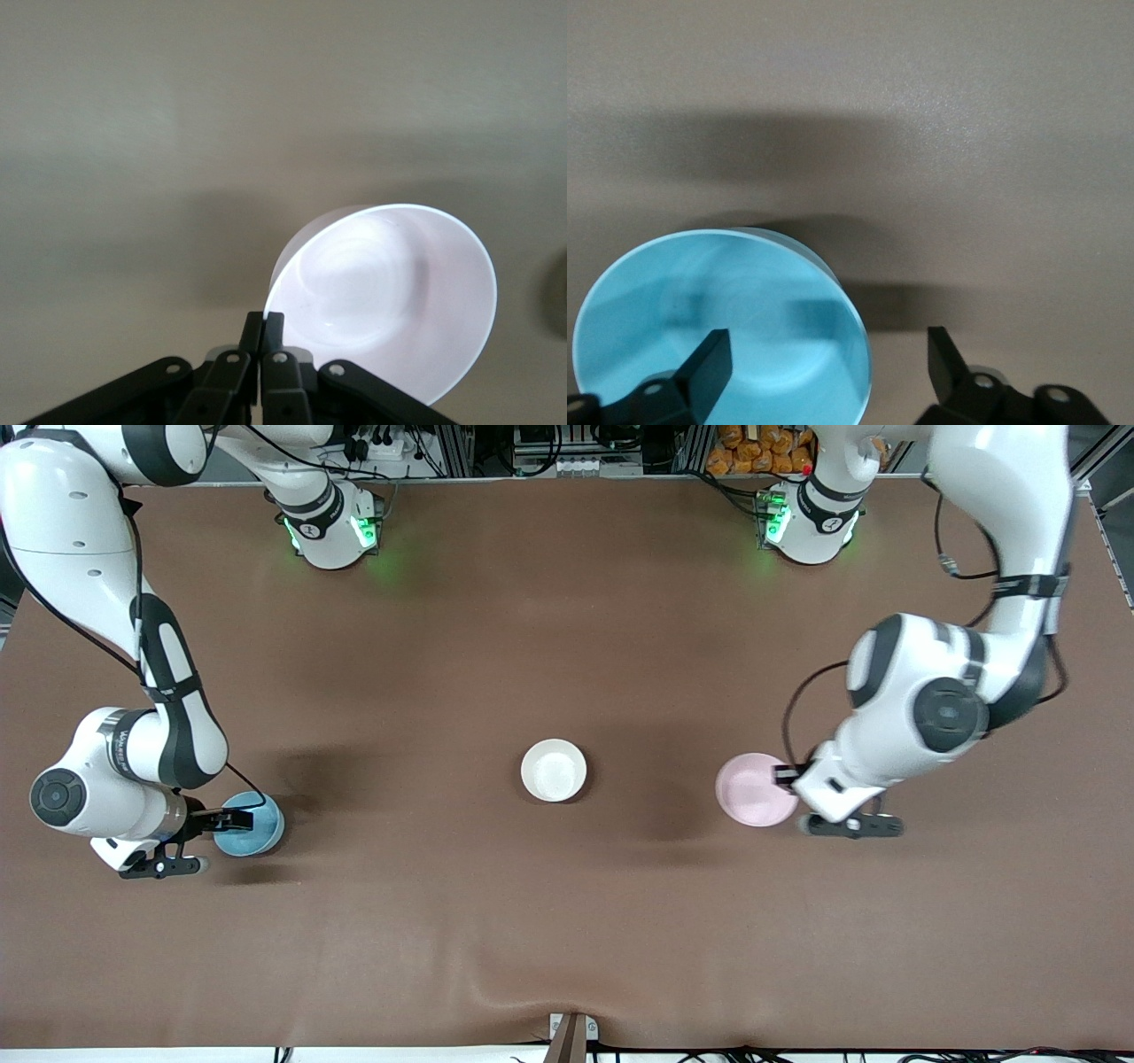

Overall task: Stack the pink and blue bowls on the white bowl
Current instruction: 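Carry the pink bowl with the left gripper over the white bowl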

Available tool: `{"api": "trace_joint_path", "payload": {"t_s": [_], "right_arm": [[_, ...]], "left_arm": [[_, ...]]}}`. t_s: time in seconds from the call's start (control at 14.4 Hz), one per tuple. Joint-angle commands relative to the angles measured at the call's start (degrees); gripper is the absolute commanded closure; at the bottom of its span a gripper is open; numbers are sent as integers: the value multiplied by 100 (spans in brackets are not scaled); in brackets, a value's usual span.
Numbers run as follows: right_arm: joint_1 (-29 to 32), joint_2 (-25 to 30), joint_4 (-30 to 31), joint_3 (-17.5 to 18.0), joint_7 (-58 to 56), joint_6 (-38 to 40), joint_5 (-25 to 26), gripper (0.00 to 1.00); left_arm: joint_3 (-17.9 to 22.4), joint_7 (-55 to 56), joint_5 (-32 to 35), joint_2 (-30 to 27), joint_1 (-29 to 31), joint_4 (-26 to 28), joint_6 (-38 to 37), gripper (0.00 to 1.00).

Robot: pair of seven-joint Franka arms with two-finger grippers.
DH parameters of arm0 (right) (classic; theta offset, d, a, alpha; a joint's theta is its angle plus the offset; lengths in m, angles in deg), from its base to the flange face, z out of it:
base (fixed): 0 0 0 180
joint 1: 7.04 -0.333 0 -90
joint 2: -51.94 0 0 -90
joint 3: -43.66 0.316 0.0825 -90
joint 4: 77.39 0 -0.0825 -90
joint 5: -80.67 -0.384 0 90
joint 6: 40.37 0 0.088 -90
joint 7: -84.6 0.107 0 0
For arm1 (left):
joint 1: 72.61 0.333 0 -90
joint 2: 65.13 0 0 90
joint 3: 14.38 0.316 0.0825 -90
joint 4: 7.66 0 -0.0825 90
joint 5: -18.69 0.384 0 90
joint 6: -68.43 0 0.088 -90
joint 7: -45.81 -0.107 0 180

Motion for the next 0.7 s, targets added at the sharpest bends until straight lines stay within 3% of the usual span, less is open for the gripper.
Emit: {"api": "trace_joint_path", "payload": {"t_s": [0.0, 0.14, 0.28, 0.63], "right_arm": [[95, -84, -122, 72, -66, -38, -94, 49], [95, -75, -113, 72, -66, -30, -94, 95], [121, -75, -113, 81, -75, -30, -112, 100], [68, 65, -113, 90, -75, 32, -182, 100]], "left_arm": [[36, 568, -336, 272, -531, -535, -114, 100], [36, 859, -828, 422, -812, -623, -79, 100], [114, 1070, -848, 711, -1435, -947, 0, 100], [124, 1580, -857, 1187, -1991, -1099, 746, 100]]}}
